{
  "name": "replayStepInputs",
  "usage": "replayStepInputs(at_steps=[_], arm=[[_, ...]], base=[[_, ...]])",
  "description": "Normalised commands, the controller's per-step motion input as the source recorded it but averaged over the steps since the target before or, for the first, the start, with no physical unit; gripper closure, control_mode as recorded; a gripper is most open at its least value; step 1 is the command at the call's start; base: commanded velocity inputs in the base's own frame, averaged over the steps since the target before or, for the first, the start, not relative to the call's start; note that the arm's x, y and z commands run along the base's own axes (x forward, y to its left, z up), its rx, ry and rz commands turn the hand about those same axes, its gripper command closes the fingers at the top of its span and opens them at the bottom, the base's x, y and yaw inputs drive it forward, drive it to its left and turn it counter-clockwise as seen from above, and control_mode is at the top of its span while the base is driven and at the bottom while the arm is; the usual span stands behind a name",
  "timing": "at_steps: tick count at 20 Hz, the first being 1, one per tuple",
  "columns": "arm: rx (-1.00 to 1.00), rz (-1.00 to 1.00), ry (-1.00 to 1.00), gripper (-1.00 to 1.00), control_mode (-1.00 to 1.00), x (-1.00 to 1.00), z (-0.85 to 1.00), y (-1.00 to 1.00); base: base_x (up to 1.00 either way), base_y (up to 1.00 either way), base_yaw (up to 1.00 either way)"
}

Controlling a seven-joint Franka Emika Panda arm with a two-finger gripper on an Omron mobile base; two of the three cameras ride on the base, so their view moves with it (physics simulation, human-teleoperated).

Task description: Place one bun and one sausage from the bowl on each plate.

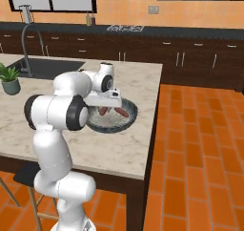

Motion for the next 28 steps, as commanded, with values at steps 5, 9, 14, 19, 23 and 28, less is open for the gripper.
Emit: replayStepInputs(at_steps=[5,9,14,19,23,28], arm=[[0.01,0.0,-0.33,1.0,-1.0,-0.9,1.0,0.01],[-0.07,0.0,-0.62,1.0,-1.0,-1.0,1.0,0.16],[-0.15,0.0,-0.69,1.0,-1.0,-1.0,0.76,0.23],[-0.02,0.0,-0.2,1.0,-1.0,-0.39,0.1,0.02],[0.0,0.0,0.0,1.0,-1.0,0.0,0.0,0.0],[0.0,0.0,0.0,1.0,1.0,0.0,0.0,0.0]], base=[[0.0,0.0,0.0],[0.0,0.0,0.0],[0.0,0.0,0.0],[0.0,0.0,0.0],[0.0,0.0,0.0],[-0.65,0.2,0.17]])
